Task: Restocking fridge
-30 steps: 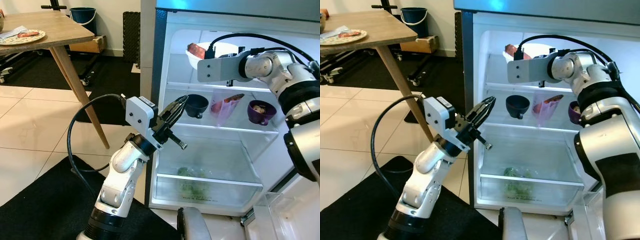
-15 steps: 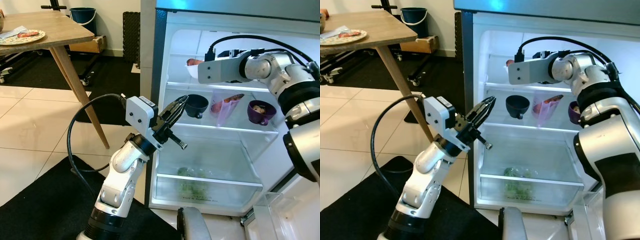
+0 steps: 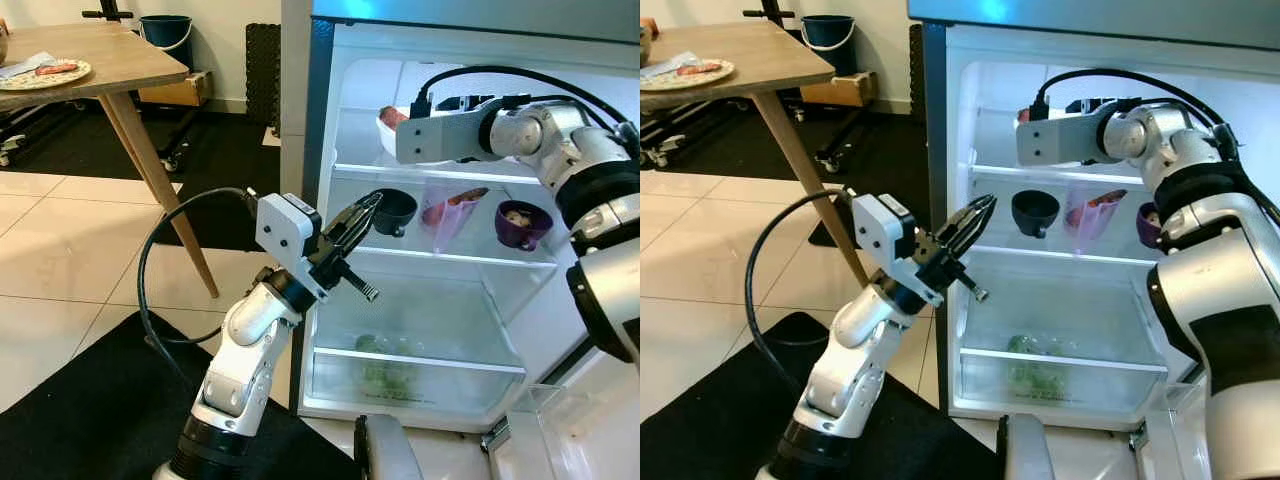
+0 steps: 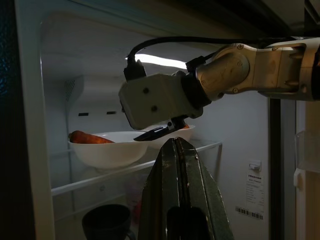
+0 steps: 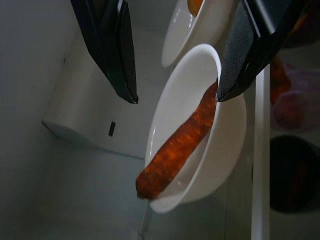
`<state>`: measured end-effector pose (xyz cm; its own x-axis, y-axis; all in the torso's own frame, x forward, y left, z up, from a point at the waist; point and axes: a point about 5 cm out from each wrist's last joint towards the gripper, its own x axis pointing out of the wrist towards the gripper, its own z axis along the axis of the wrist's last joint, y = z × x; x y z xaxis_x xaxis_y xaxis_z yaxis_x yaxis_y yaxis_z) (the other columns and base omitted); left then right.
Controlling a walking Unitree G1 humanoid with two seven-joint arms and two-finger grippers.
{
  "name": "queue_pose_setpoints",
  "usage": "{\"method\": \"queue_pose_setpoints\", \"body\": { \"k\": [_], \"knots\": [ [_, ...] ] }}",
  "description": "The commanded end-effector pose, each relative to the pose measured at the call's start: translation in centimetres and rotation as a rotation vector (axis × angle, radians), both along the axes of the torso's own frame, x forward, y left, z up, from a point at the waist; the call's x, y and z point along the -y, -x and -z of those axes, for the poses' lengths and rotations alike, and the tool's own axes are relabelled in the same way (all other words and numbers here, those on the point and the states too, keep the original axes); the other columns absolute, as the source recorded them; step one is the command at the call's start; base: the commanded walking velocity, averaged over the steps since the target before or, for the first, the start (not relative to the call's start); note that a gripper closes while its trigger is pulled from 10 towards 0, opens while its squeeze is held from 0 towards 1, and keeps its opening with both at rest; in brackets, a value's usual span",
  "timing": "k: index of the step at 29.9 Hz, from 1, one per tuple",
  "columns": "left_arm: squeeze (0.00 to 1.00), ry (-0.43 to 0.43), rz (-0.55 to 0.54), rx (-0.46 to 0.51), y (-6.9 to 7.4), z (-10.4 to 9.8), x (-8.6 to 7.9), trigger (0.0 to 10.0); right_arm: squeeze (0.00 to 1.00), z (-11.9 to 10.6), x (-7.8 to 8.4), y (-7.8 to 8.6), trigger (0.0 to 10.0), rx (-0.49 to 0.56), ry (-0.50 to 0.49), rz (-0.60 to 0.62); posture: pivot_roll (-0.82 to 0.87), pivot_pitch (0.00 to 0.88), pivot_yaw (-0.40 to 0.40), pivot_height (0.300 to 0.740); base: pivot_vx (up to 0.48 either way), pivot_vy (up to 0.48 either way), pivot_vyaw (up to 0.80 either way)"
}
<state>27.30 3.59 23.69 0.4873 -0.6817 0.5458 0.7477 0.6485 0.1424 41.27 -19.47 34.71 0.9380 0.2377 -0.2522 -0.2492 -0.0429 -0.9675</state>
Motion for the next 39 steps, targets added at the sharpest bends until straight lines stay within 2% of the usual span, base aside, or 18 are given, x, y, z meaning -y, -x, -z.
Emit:
{"method": "queue_pose_setpoints", "body": {
  "k": [1, 4, 7, 12, 17, 29, 30, 32, 33, 34, 35, 36, 39],
  "knots": [
    [0.00, -0.002, 0.006, 0.009, 0.1, -0.2, 0.0, 10.0, 0.00, -0.3, 0.0, 0.2, 10.0, -0.041, -0.066, -0.026, -0.10, 0.008, -0.074, 0.497, 0.000, 0.000, 0.00],
    [0.00, -0.002, 0.007, 0.009, 0.1, -0.2, 0.1, 10.0, 0.00, -0.1, 0.1, 0.3, 10.0, -0.070, -0.091, -0.037, -0.10, 0.008, -0.074, 0.497, 0.000, 0.000, 0.00],
    [0.00, -0.002, 0.008, 0.010, 0.1, -0.2, 0.0, 10.0, 0.00, 0.5, -0.1, 0.5, 10.0, -0.145, -0.141, -0.079, -0.10, 0.006, -0.073, 0.497, 0.000, 0.000, 0.00],
    [0.00, -0.001, 0.008, 0.010, 0.1, -0.3, 0.0, 10.0, 0.00, 1.2, -0.4, 0.5, 10.0, -0.174, -0.190, -0.101, -0.10, 0.007, -0.071, 0.497, 0.000, 0.000, 0.00],
    [0.00, 0.000, 0.008, 0.010, 0.1, -0.3, 0.0, 10.0, 0.00, 1.7, -0.7, 0.2, 10.0, -0.153, -0.228, -0.090, -0.10, 0.007, -0.071, 0.497, 0.000, 0.000, 0.00],
    [0.00, 0.001, 0.005, 0.011, 0.1, -0.4, -0.1, 10.0, 0.00, 2.4, -1.1, -0.2, 10.0, -0.105, -0.250, -0.059, -0.10, 0.014, -0.070, 0.497, 0.000, 0.000, 0.00],
    [0.00, 0.001, 0.004, 0.012, 0.1, -0.4, -0.1, 10.0, 0.00, 2.8, -1.2, -0.3, 9.8, -0.084, -0.245, -0.043, -0.10, 0.014, -0.070, 0.497, 0.000, 0.000, 0.00],
    [0.00, 0.002, 0.002, 0.013, 0.1, -0.4, -0.1, 10.0, 0.00, 3.1, -1.4, -0.4, 10.0, -0.081, -0.265, -0.046, -0.10, 0.014, -0.070, 0.497, 0.000, 0.000, 0.00],
    [0.00, 0.003, 0.001, 0.014, 0.1, -0.5, -0.1, 10.0, 0.00, 3.1, -1.8, -0.3, 8.9, -0.097, -0.318, -0.074, -0.10, 0.019, -0.070, 0.497, 0.000, 0.000, 0.00],
    [0.00, 0.005, 0.001, 0.015, 0.2, -0.5, -0.1, 10.0, 0.00, 2.9, -2.0, -0.1, 3.5, -0.133, -0.370, -0.126, -0.09, 0.020, -0.071, 0.497, 0.000, 0.000, 0.00],
    [0.00, 0.005, 0.001, 0.015, 0.2, -0.5, -0.1, 10.0, 0.00, 2.9, -2.0, -0.1, 3.5, -0.133, -0.370, -0.126, -0.09, 0.020, -0.071, 0.497, 0.000, 0.000, 0.00],
    [0.00, 0.005, 0.001, 0.015, 0.2, -0.6, -0.1, 10.0, 0.00, 2.6, -2.2, 0.1, 0.5, -0.162, -0.416, -0.173, -0.09, 0.020, -0.071, 0.497, 0.000, 0.000, 0.00],
    [0.00, 0.006, 0.001, 0.015, 0.2, -0.6, -0.1, 10.0, 0.00, 2.4, -2.3, 0.3, 0.0, -0.182, -0.448, -0.203, -0.09, 0.020, -0.071, 0.497, 0.000, 0.000, 0.00]
  ]
}}
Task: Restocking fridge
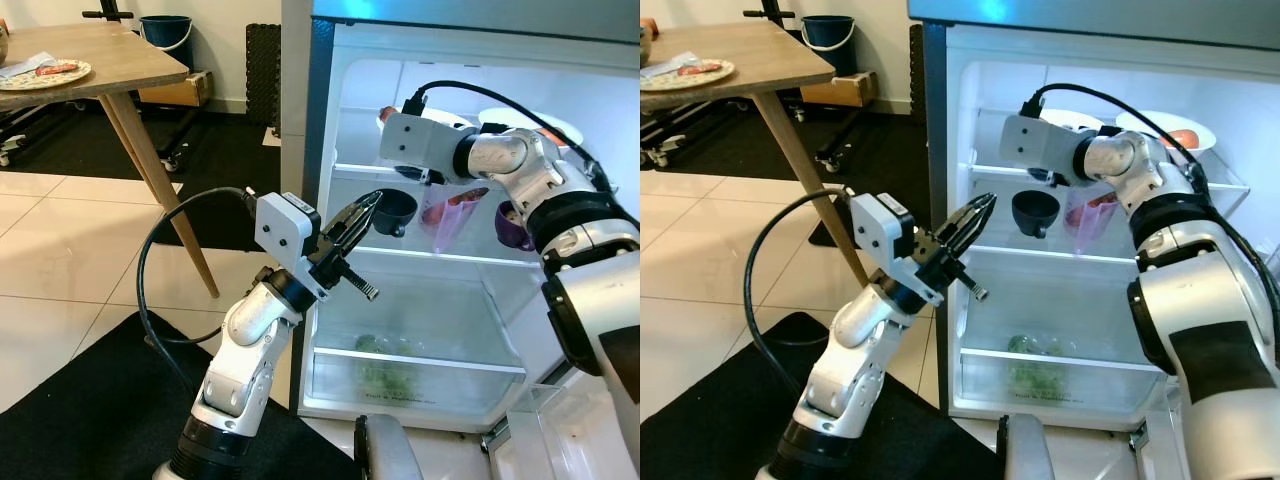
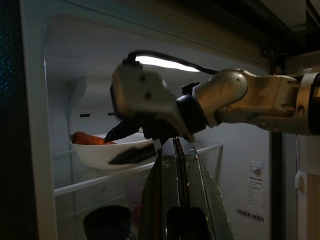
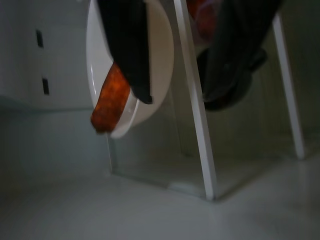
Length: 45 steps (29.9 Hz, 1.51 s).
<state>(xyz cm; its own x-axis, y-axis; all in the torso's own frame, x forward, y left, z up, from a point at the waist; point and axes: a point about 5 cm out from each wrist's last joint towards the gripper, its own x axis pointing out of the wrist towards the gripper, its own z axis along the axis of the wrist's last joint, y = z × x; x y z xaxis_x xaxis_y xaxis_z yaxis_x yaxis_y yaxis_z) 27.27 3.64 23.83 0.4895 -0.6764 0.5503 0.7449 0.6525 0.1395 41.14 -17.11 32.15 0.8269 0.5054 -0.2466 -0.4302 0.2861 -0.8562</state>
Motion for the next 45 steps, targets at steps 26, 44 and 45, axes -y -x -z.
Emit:
{"method": "queue_pose_setpoints", "body": {
  "k": [26, 44, 45],
  "knots": [
    [0.00, 0.011, 0.007, 0.021, 0.2, -0.8, -0.2, 10.0, 0.00, 2.2, 0.7, -1.0, 10.0, 0.076, -0.068, 0.240, -0.09, 0.026, -0.064, 0.497, 0.000, 0.000, 0.00],
    [0.00, 0.028, 0.003, 0.018, 0.4, -0.9, -0.4, 10.0, 0.00, 1.7, 2.7, -1.3, 10.0, 0.147, -0.166, 0.437, -0.08, 0.026, -0.066, 0.497, 0.000, 0.000, 0.00],
    [0.00, 0.028, 0.002, 0.018, 0.4, -0.9, -0.4, 10.0, 0.00, 1.8, 2.6, -1.3, 10.0, 0.147, -0.166, 0.439, -0.08, 0.026, -0.066, 0.497, 0.000, 0.000, 0.00]
  ]
}}
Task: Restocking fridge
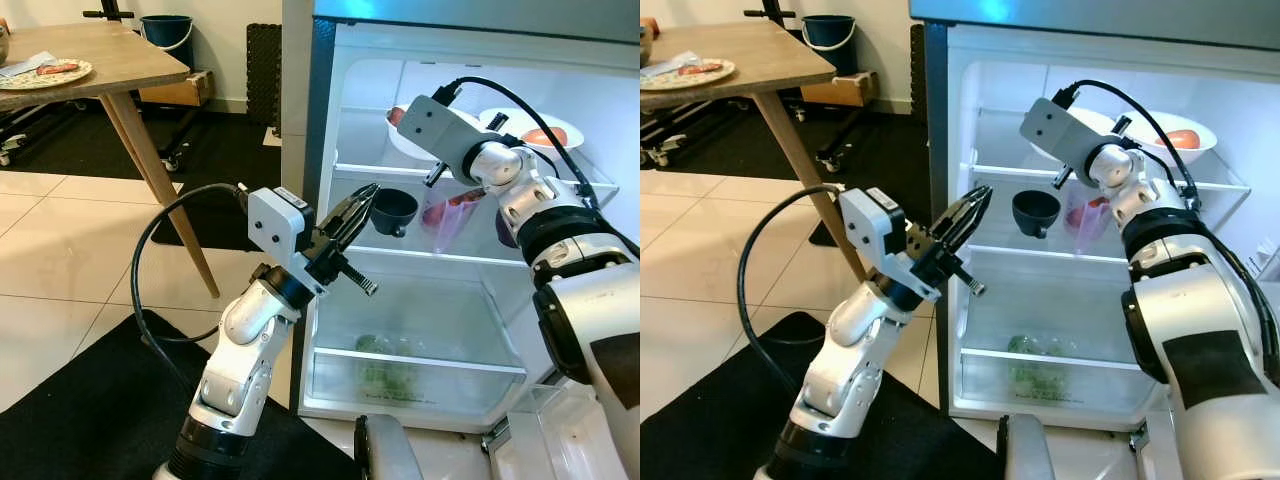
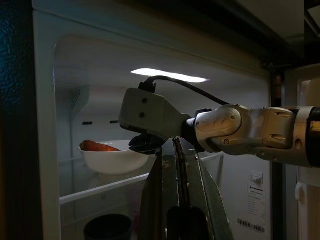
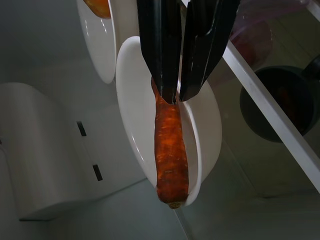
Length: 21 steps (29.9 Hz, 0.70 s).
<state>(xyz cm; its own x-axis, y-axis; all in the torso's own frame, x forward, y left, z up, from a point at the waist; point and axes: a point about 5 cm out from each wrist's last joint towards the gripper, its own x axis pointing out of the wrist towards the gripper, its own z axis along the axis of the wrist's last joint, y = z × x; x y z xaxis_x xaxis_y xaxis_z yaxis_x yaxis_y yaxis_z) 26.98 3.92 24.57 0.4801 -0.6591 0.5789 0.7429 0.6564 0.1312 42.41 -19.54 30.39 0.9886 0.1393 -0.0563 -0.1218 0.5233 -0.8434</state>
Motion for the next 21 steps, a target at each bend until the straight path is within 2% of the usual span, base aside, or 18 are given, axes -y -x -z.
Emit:
{"method": "queue_pose_setpoints", "body": {
  "k": [1, 4, 8, 12, 16, 19, 21],
  "knots": [
    [0.00, -0.003, 0.002, 0.002, 0.1, -0.2, -0.1, 10.0, 0.00, 0.0, 0.2, 0.0, 10.0, -0.005, -0.031, 0.017, -0.08, 0.026, -0.066, 0.497, 0.000, 0.000, 0.00],
    [0.00, -0.004, 0.000, 0.002, 0.1, -0.2, -0.2, 10.0, 0.00, 0.2, -0.1, 0.0, 10.0, -0.013, -0.042, 0.002, -0.08, 0.026, -0.066, 0.497, 0.000, 0.000, 0.00],
    [0.00, -0.003, -0.001, 0.002, 0.1, -0.2, -0.2, 10.0, 0.00, 0.6, -0.5, 0.1, 10.0, -0.066, -0.059, -0.092, -0.08, 0.029, -0.067, 0.497, 0.000, 0.000, 0.00],
    [0.00, -0.002, -0.002, 0.003, 0.1, -0.3, -0.2, 10.0, 0.00, 0.5, -0.2, 0.5, 10.0, -0.105, -0.129, -0.180, -0.08, 0.028, -0.065, 0.497, 0.000, 0.000, 0.00],
    [0.00, 0.001, -0.005, 0.004, 0.0, -0.3, -0.3, 10.0, 0.00, 0.8, 2.5, 1.4, 10.0, -0.153, -0.182, -0.213, -0.08, 0.024, -0.062, 0.497, 0.000, 0.000, 0.00],
    [0.00, 0.001, -0.005, 0.005, 0.0, -0.3, -0.3, 10.0, 0.00, 0.9, 3.0, 1.6, 10.0, -0.165, -0.188, -0.218, -0.08, 0.024, -0.062, 0.497, 0.000, 0.000, 0.00],
    [0.00, 0.002, -0.007, 0.005, 0.0, -0.4, -0.4, 10.0, 0.00, 1.6, 4.6, 2.5, 10.0, -0.228, -0.212, -0.267, -0.08, 0.024, -0.062, 0.497, 0.000, 0.000, 0.00]
  ]
}}
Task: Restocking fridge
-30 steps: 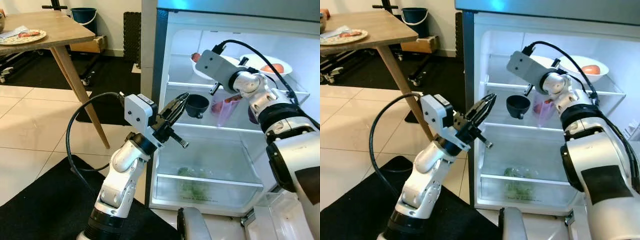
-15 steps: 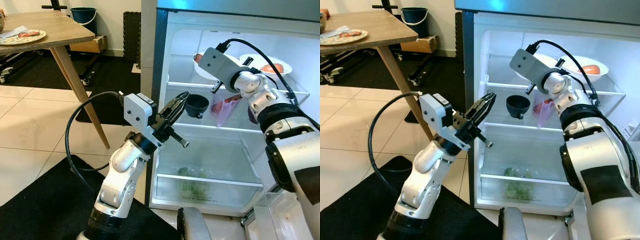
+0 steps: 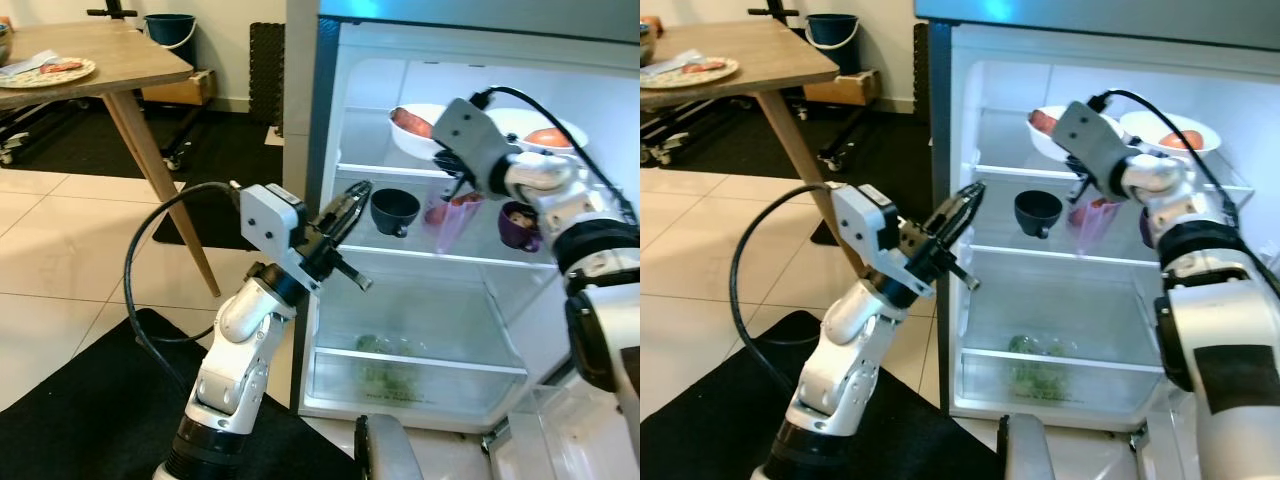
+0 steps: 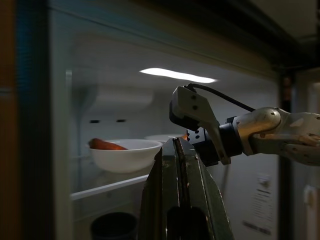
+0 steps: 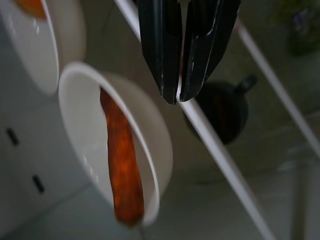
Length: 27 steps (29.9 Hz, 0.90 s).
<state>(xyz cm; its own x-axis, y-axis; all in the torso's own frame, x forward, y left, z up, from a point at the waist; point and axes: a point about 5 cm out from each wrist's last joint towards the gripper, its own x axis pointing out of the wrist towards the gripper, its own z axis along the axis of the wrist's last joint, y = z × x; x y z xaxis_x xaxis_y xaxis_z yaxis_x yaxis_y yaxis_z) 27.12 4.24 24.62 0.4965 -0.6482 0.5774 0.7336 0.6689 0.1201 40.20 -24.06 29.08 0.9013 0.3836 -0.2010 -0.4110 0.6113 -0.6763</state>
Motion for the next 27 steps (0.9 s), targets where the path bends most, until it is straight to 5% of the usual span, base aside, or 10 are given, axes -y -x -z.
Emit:
{"method": "queue_pose_setpoints", "body": {
  "k": [1, 5, 10, 14, 17, 22, 27],
  "knots": [
    [0.00, -0.002, 0.008, 0.015, 0.2, -0.3, -0.1, 10.0, 0.00, 0.8, 0.9, 0.8, 10.0, -0.054, -0.021, -0.071, -0.08, 0.024, -0.062, 0.497, 0.000, 0.000, 0.00],
    [0.00, -0.002, 0.007, 0.015, 0.2, -0.3, -0.1, 10.0, 0.00, 1.4, 1.9, 1.4, 10.0, -0.096, -0.042, -0.100, -0.08, 0.024, -0.062, 0.497, 0.000, 0.000, 0.00],
    [0.00, -0.003, 0.002, 0.009, 0.2, -0.1, -0.3, 10.0, 0.00, 6.2, 4.9, 5.1, 10.0, -0.353, -0.067, -0.270, -0.08, 0.028, -0.062, 0.497, 0.000, 0.000, 0.00],
    [0.00, -0.003, -0.001, 0.009, 0.2, -0.1, -0.3, 10.0, 0.00, 7.2, 5.4, 5.8, 10.0, -0.390, -0.070, -0.275, -0.08, 0.028, -0.062, 0.497, 0.000, 0.000, 0.00],
    [0.00, -0.003, -0.012, 0.009, 0.1, -0.1, -0.6, 10.0, 0.00, 10.3, 7.1, 7.8, 10.0, -0.498, -0.054, -0.248, -0.08, 0.028, -0.063, 0.497, 0.000, 0.000, 0.00],
    [0.00, -0.005, -0.018, 0.006, 0.1, 0.0, -0.8, 10.0, 0.00, 11.5, 6.8, 8.7, 10.0, -0.522, -0.069, -0.274, -0.08, 0.028, -0.063, 0.497, 0.000, 0.000, 0.00],
    [0.00, -0.011, -0.034, -0.006, -0.1, 0.4, -1.2, 10.0, 0.00, 13.1, 4.8, 9.1, 10.0, -0.492, -0.103, -0.315, -0.08, 0.027, -0.063, 0.497, 0.000, 0.000, 0.00]
  ]
}}
